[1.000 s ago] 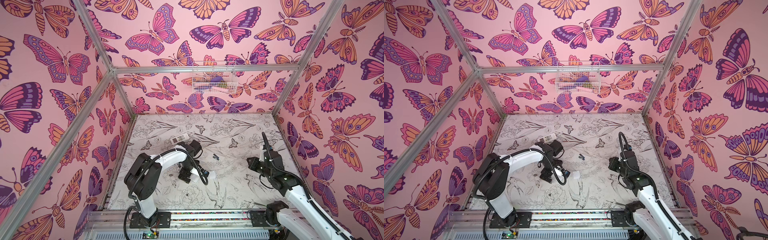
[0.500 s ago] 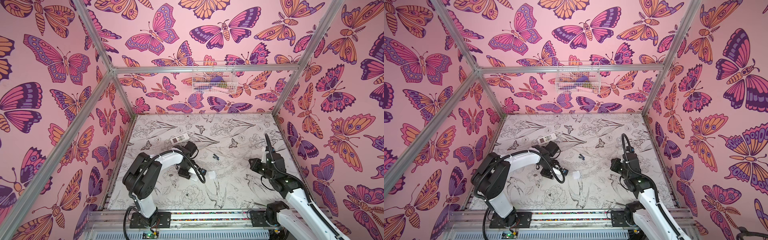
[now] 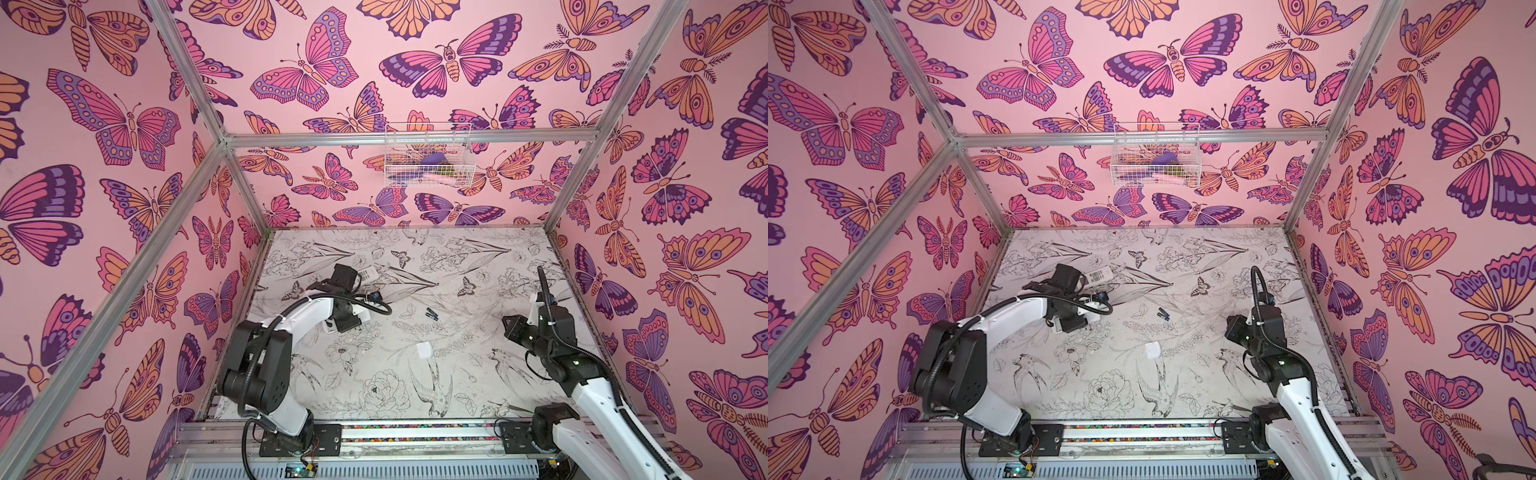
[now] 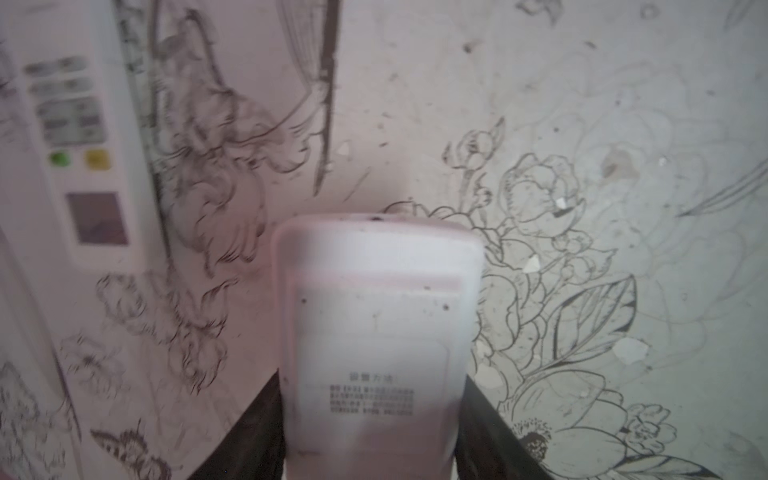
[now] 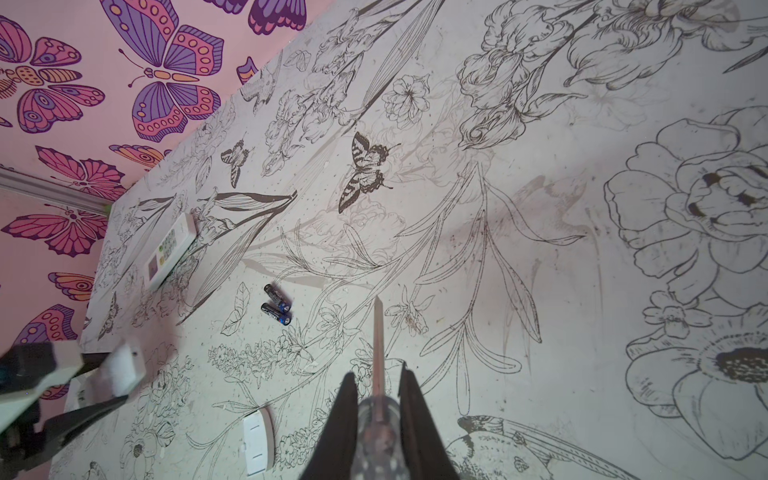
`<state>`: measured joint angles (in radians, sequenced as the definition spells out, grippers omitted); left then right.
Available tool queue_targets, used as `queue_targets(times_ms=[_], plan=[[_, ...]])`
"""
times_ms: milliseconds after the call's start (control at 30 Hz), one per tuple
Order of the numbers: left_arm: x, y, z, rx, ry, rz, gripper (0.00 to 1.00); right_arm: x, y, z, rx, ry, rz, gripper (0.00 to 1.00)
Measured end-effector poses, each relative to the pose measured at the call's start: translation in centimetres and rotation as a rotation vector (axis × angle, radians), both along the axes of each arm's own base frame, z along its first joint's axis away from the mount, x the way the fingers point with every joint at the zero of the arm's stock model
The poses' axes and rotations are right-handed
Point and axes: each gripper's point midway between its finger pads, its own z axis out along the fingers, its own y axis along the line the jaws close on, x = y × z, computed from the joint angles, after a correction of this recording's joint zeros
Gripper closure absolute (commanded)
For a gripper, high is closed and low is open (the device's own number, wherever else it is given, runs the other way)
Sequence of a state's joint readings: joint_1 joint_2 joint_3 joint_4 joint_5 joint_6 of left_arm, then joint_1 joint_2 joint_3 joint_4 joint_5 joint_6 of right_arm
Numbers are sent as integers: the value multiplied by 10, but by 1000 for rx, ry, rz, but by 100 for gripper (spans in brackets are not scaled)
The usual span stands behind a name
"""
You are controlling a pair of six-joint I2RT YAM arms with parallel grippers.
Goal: Unload the batteries from the remote control
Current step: 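Move the open left gripper over the white remote while the right draws back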
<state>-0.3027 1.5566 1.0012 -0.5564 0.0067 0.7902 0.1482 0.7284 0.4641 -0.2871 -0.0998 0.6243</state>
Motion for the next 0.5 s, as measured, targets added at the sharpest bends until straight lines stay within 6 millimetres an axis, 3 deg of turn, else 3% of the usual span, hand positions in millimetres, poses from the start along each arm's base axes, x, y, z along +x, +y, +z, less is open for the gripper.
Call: queue_targets(times_ms=[100, 333, 500], plan=[[0, 11, 13, -62, -26, 146, 44, 4, -3, -1, -1, -2, -7, 100], [-3, 56, -20, -82, 81, 441, 46, 10, -9, -10, 9, 1, -19, 100], [-2, 70, -30, -78, 100, 533, 44, 19, -9, -16, 19, 7, -17, 100]])
